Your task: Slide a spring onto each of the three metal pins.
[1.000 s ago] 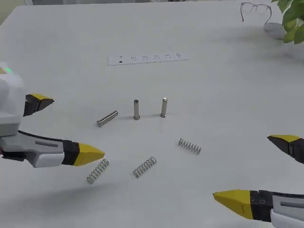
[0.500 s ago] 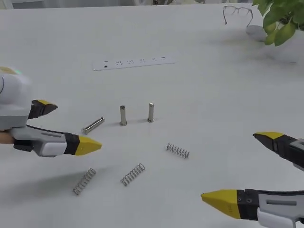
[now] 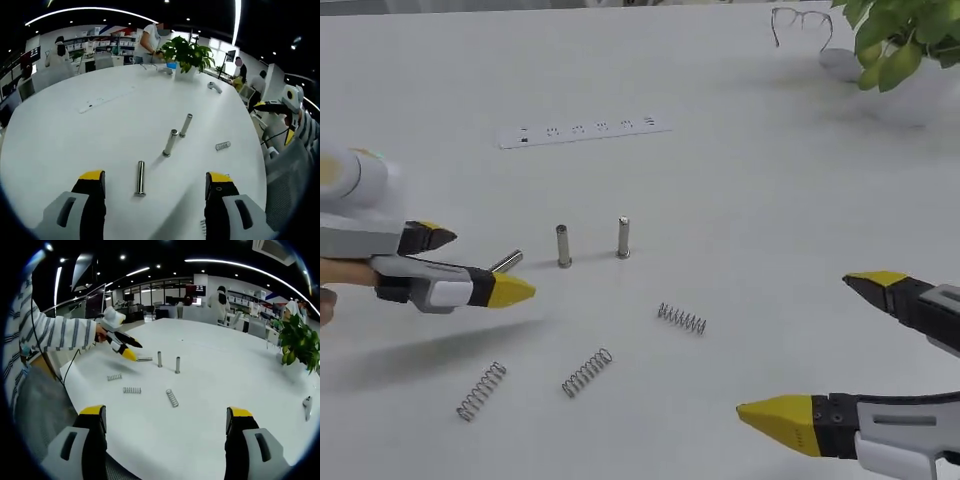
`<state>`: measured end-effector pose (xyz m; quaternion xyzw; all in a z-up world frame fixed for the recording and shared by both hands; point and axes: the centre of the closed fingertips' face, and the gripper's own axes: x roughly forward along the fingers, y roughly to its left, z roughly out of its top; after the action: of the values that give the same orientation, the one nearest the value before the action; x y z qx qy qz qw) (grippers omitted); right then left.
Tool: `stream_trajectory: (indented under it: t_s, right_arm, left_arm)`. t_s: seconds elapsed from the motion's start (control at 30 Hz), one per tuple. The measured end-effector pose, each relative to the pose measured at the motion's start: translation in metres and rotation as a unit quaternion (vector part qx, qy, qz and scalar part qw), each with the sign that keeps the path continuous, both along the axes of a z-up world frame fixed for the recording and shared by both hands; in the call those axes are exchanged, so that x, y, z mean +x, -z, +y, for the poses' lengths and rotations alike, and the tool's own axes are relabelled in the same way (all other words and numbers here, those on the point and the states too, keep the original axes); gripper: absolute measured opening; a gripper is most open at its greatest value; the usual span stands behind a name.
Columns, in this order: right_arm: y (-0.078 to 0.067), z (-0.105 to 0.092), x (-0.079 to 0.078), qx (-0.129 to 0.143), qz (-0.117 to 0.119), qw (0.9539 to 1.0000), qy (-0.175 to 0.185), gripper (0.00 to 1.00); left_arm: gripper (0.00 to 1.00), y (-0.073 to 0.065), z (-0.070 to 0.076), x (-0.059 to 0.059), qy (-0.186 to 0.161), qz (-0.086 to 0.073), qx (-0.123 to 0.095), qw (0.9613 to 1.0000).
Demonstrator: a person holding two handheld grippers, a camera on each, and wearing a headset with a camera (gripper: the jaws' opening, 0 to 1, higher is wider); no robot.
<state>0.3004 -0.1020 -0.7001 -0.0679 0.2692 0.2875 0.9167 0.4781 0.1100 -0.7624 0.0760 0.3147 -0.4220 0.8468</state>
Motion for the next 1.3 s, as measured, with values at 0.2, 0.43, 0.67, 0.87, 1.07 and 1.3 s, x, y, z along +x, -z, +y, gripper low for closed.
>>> stream_trajectory:
  t_s: [0.2,0.43,0.67,0.87,1.07,1.3]
  right_arm:
    - [-0.002,-0.002,0.001,-0.004,-0.001,1.0,0.004,0.98]
    - [-0.005,-0.005,0.002,-0.007,-0.007,0.9999,0.011,0.97]
    - [-0.002,-0.008,0.001,-0.004,-0.002,0.9998,0.019,0.96]
    - [-0.002,-0.012,0.001,0.0,-0.002,0.9997,0.026,0.95]
    - [0.001,-0.014,0.001,0.0,-0.001,0.9996,0.029,0.95]
    - [0.0,-0.014,0.001,0.001,-0.002,0.9994,0.033,0.95]
  left_arm:
    - [0.66,-0.002,-0.005,0.01,0.004,-0.011,-0.001,0.9999]
    - [0.53,0.002,-0.004,0.019,0.011,-0.032,0.022,0.9992]
    - [0.38,0.011,-0.005,0.025,0.004,-0.021,0.025,0.9995]
    - [0.29,0.012,-0.008,0.029,-0.009,-0.009,0.002,0.9999]
    - [0.24,0.022,-0.011,0.027,-0.001,-0.002,0.017,0.9999]
    - [0.15,0.031,-0.009,0.029,-0.01,0.009,0.025,0.9996]
